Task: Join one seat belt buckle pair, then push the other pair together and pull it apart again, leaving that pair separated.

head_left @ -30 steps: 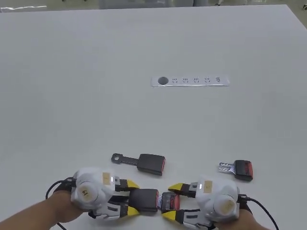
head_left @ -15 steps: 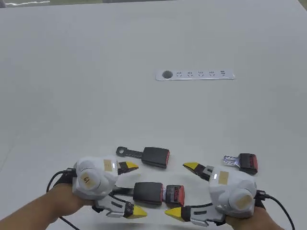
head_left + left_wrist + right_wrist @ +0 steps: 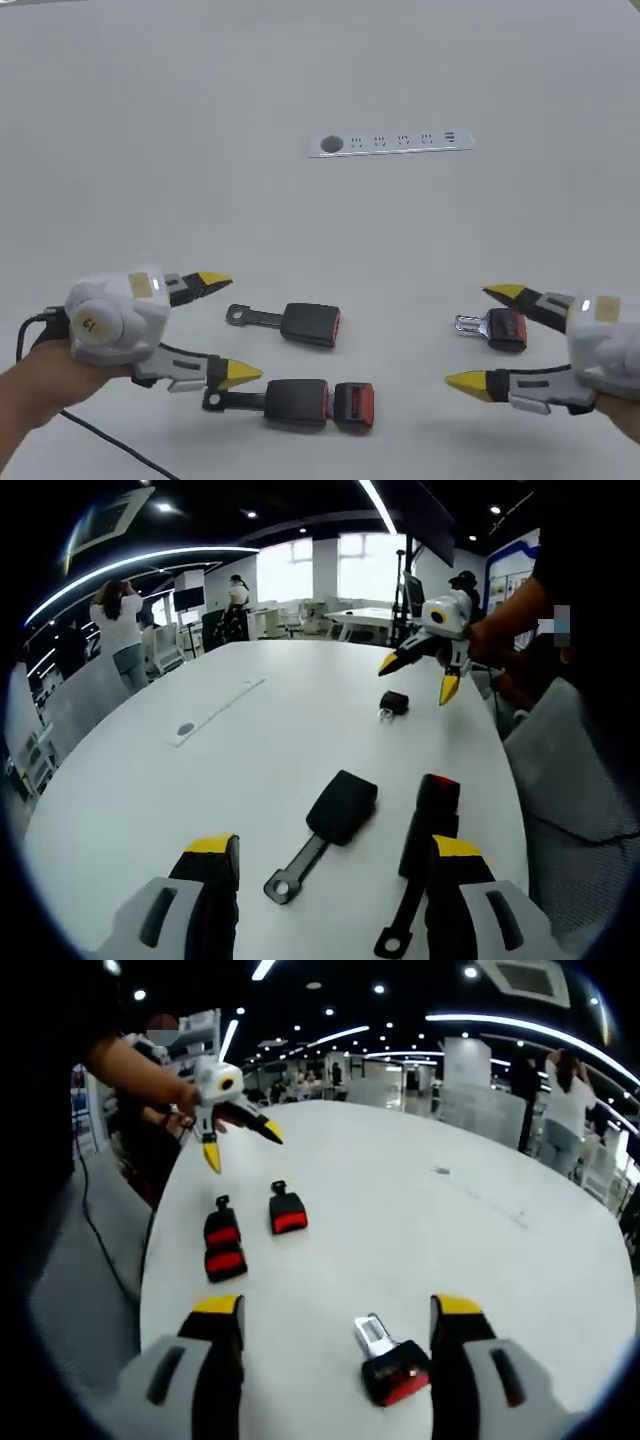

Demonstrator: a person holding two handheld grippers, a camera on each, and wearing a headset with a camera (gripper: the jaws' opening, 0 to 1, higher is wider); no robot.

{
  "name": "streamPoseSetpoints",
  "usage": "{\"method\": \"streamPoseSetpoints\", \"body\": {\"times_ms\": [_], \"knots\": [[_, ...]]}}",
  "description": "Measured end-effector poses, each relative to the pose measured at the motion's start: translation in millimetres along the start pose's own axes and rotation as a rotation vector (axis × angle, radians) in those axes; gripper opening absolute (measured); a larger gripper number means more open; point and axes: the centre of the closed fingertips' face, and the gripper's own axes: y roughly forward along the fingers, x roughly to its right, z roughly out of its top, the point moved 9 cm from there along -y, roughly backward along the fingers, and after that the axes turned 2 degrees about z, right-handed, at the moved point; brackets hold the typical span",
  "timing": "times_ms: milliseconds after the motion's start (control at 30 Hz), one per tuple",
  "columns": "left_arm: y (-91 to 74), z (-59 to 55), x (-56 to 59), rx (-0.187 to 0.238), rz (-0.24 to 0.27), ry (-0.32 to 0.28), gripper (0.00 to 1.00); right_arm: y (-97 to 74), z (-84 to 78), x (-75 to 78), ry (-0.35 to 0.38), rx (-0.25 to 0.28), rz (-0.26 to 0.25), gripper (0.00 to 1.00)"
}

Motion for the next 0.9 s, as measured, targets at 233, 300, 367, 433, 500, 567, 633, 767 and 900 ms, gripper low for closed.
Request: {"method": "streamPoseSetpoints", "body": {"times_ms": [233,300,367,433,500,567,633,767,900], "knots": [[34.3,7.2,-10.8,-0.078,-0.075,0.104,0.8,-3.7,-15.4,28.7,-0.003,-0.065,0.045,0.76],[46.8,9.7,-13.0,-0.092,-0.08,0.12,0.78,-1.6,-19.4,30.1,-0.015,-0.096,0.067,0.74],[58.2,9.2,-14.2,-0.111,-0.114,0.141,0.77,2.0,-23.1,32.1,-0.026,-0.106,0.083,0.73],[68.6,7.0,-14.3,-0.149,-0.151,0.181,0.76,5.8,-25.7,32.6,-0.023,-0.124,0.099,0.73],[77.3,6.7,-13.1,-0.155,-0.187,0.204,0.74,8.8,-28.5,33.4,-0.026,-0.145,0.114,0.72],[84.2,6.3,-13.5,-0.162,-0.207,0.221,0.71,10.7,-30.3,34.7,-0.022,-0.156,0.133,0.72],[90.3,4.5,-14.6,-0.168,-0.232,0.222,0.71,11.3,-32.7,36.6,-0.025,-0.176,0.153,0.71],[99.2,0.8,-15.8,-0.193,-0.253,0.243,0.69,11.0,-35.7,41.9,-0.043,-0.206,0.175,0.7],[104.0,-4.3,-11.4,-0.234,-0.316,0.288,0.64,9.8,-39.0,46.1,-0.067,-0.242,0.203,0.65]]}}
